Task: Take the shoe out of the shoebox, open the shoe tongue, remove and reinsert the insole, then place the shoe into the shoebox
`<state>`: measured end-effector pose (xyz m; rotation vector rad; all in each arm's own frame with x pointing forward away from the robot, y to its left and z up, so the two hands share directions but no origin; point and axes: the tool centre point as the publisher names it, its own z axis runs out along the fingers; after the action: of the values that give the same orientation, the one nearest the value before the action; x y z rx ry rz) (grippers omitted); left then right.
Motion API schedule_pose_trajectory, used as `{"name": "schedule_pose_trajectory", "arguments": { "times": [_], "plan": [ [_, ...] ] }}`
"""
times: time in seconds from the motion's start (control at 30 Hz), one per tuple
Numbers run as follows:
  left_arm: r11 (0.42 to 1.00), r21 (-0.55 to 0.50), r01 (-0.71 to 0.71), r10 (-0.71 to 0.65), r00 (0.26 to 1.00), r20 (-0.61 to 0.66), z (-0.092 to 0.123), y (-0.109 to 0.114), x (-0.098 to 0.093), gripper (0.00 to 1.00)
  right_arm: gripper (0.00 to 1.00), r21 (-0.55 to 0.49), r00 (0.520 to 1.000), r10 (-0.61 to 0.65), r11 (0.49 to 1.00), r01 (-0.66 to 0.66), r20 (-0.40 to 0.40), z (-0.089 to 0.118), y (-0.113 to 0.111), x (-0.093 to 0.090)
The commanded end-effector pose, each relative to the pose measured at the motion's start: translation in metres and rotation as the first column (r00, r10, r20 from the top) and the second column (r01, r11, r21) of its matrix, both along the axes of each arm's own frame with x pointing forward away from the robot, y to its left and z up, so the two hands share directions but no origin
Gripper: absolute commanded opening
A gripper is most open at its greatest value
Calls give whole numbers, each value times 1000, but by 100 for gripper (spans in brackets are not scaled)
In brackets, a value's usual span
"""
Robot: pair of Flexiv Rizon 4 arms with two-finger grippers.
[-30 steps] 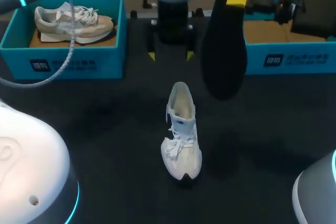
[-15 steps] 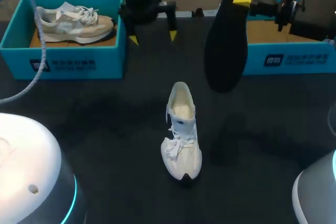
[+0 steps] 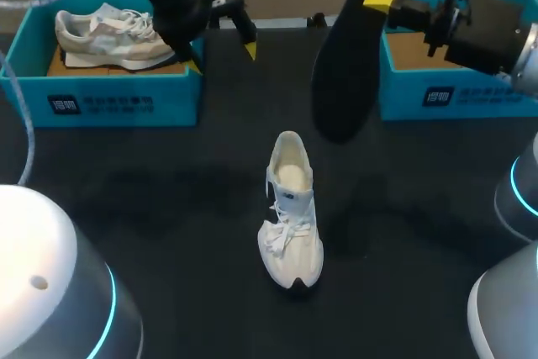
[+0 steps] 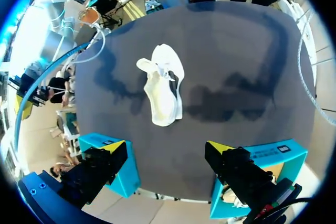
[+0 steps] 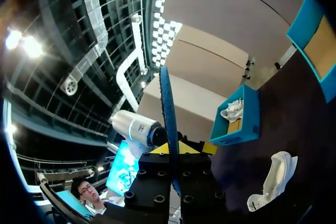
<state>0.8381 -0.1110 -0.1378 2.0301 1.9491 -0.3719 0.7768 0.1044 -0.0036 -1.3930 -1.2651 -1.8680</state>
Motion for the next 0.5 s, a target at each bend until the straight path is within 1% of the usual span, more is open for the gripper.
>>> {"name": "schedule_pose_trajectory", "arguments": {
  "times": [0.03,0.23,0.27,0.37,0.5],
  "plan": [
    [996,-93,3,-2,1000,4,-3,4,-2,100,0,-3,1000,-2,1000,2,-3,1,3,2],
    [996,-93,3,-2,1000,4,-3,4,-2,100,0,-3,1000,-2,1000,2,-3,1,3,2],
    [996,-93,3,-2,1000,4,-3,4,-2,100,0,18,1000,0,1000,0,-26,2,1,8],
    [978,-208,-6,8,1000,11,7,2,0,100,0,36,997,31,999,-28,-68,6,1,21],
    [953,-304,13,6,998,61,18,3,4,100,0,60,985,84,995,-76,-151,9,3,35]
  ]
}}
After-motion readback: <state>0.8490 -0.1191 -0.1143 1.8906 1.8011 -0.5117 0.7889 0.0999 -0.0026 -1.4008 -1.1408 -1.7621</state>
